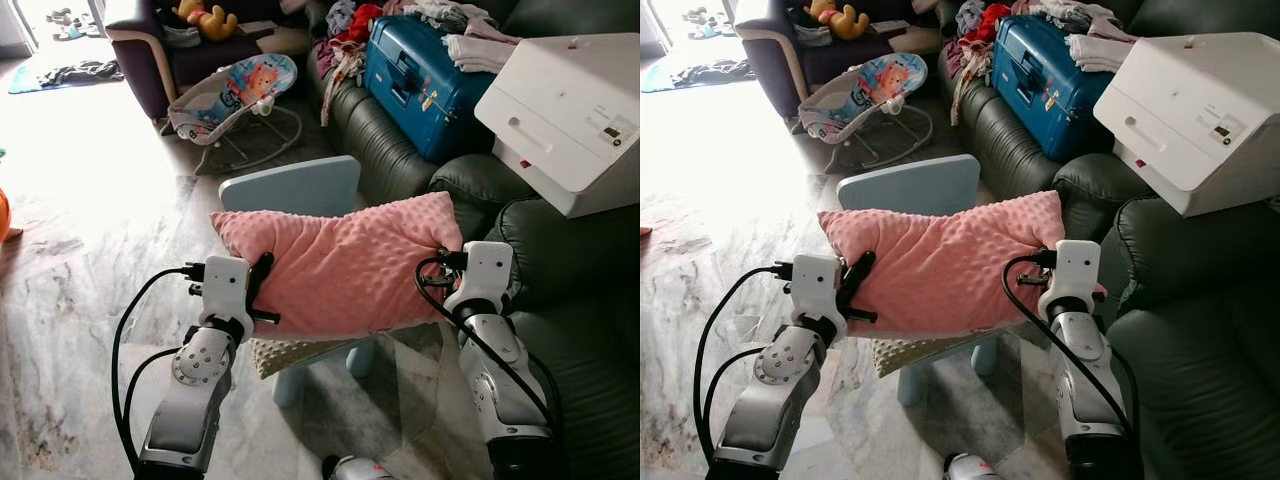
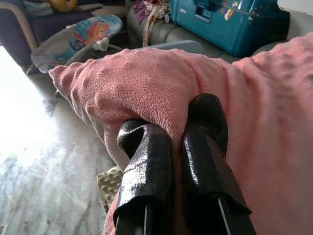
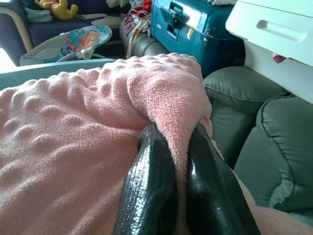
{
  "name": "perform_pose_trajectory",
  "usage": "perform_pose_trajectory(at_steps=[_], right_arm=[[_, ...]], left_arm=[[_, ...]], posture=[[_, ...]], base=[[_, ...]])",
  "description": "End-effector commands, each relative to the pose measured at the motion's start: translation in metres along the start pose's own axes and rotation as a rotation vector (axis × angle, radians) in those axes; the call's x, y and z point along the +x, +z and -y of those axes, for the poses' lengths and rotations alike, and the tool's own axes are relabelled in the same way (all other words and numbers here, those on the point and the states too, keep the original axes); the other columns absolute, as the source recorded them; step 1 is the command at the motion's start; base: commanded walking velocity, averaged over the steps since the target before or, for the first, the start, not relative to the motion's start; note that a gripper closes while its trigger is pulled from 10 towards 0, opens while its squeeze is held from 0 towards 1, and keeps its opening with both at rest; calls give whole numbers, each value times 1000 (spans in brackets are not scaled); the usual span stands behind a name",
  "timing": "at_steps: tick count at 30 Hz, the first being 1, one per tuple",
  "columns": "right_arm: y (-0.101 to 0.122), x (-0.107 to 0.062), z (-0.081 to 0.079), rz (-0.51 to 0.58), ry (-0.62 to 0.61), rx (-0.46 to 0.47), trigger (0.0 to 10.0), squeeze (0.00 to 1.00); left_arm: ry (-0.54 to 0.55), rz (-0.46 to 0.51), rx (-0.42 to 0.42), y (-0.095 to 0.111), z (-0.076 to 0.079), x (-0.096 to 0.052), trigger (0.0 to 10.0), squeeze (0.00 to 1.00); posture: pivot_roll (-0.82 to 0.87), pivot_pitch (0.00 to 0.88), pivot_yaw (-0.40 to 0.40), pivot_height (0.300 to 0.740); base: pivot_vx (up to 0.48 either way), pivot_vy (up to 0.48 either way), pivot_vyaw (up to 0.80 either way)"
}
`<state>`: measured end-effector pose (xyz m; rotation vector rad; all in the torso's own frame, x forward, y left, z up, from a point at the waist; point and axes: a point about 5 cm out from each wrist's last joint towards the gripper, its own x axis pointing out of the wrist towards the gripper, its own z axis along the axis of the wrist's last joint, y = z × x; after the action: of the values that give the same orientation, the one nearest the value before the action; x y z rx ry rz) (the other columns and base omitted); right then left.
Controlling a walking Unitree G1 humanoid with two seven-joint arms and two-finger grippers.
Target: Move the pillow to the sofa
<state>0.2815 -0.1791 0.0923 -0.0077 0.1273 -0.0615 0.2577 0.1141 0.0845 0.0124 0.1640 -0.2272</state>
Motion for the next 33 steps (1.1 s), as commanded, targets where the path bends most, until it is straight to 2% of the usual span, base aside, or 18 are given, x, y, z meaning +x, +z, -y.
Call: perform_pose_trajectory(at_steps=[1, 16, 33], right_arm=[[5, 1, 3, 8, -14, 4, 10000, 0], [5, 1, 6, 4, -25, 3, 10000, 0], [3, 0, 5, -6, -19, 12, 10000, 0]], left_arm=[[-14, 21, 2, 5, 2, 0, 10000, 0], [-14, 19, 6, 4, 2, -1, 10000, 0], [-20, 14, 7, 4, 2, -2, 10000, 0]], posture=[[-60, 0, -10, 740], [-60, 0, -11, 740], [-59, 0, -9, 740]], base=[[0, 0, -800], [0, 0, -786], [0, 0, -249]])
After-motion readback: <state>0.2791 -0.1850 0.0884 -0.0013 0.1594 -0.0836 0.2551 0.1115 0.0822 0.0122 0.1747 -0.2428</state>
